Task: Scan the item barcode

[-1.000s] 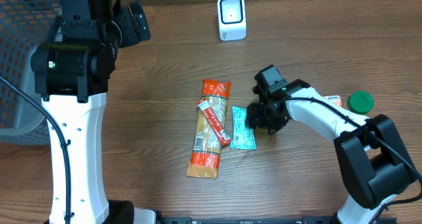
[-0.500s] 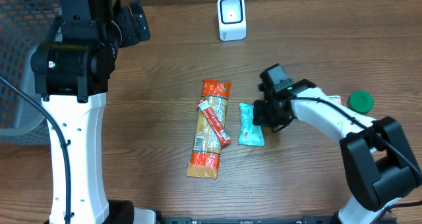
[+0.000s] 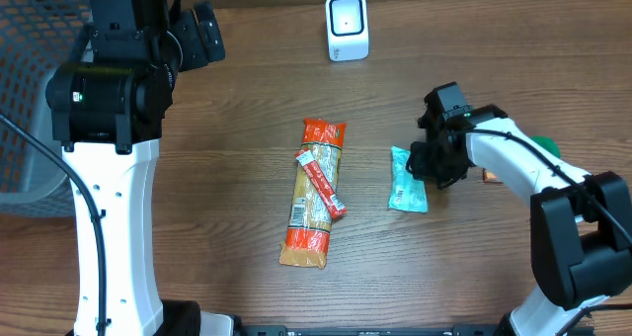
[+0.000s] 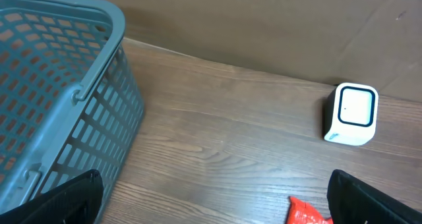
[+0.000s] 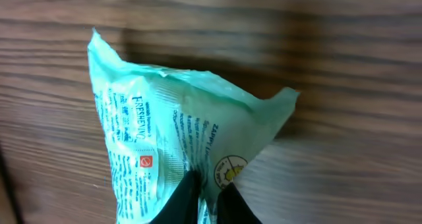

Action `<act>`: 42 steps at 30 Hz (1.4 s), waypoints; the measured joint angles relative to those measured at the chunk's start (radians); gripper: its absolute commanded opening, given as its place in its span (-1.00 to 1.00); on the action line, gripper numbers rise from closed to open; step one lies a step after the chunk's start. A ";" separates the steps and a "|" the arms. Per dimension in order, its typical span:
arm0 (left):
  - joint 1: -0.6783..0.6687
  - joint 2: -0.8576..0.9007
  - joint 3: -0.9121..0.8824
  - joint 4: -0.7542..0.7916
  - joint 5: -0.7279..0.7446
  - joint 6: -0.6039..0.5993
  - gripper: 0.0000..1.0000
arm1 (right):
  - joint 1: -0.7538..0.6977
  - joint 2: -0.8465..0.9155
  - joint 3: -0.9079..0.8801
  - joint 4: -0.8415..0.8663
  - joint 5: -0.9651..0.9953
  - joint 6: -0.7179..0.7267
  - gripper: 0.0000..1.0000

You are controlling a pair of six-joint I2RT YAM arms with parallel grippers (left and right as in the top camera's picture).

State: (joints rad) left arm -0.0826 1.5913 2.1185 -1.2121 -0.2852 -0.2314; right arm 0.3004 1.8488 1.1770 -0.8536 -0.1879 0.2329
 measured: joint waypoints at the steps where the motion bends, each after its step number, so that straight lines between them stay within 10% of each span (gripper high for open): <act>1: 0.000 0.000 0.000 0.000 0.000 0.000 0.99 | -0.006 0.001 0.021 -0.033 0.009 -0.008 -0.52; 8: 0.000 0.000 0.000 0.000 0.000 0.000 0.99 | -0.027 0.007 0.263 -0.294 0.023 -0.063 -0.01; 14: 0.000 0.000 0.000 0.000 0.000 0.000 1.00 | -0.027 0.008 0.295 -0.346 -0.018 -0.076 -0.93; 42: 0.000 0.000 0.000 0.000 0.000 0.000 1.00 | -0.048 0.008 0.014 -0.025 -0.381 -0.080 -0.93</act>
State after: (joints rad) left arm -0.0826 1.5913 2.1185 -1.2121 -0.2852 -0.2310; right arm 0.2520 1.8565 1.1908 -0.8787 -0.5686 0.1532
